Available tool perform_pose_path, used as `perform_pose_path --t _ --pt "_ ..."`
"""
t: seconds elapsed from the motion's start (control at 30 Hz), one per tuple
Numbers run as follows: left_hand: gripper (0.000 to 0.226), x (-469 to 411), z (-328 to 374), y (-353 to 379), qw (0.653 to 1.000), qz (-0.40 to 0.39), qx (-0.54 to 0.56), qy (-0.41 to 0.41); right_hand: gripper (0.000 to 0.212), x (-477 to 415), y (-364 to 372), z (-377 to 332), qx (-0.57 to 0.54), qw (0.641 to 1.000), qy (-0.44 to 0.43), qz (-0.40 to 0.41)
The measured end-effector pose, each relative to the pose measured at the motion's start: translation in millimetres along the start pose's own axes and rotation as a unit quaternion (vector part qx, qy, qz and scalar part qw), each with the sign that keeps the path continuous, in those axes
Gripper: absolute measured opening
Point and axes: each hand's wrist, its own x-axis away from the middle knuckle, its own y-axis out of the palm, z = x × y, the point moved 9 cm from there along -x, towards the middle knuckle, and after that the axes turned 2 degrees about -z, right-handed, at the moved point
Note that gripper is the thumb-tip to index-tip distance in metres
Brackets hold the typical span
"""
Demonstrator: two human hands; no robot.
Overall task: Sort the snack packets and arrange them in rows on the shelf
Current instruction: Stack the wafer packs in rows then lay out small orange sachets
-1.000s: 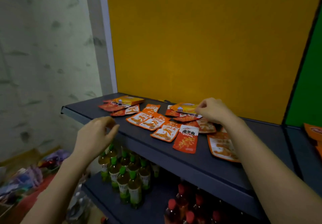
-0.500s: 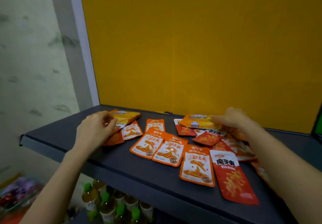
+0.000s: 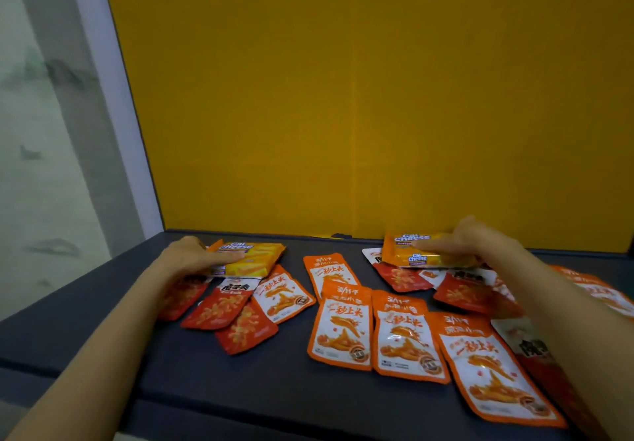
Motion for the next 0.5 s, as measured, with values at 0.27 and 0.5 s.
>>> perform_pose_path --t 0.27,0.5 --pt "0.11 -16 6 10 0.991 -0.116 0.066 0.013 0.12 2 -1 -5 -0.159 0.987 0.003 0.018" --pt "0.042 -22 22 -5 0.972 -0.06 0.218 0.06 0.049 18 -21 -9 -0.234 0.968 -0.054 0.074"
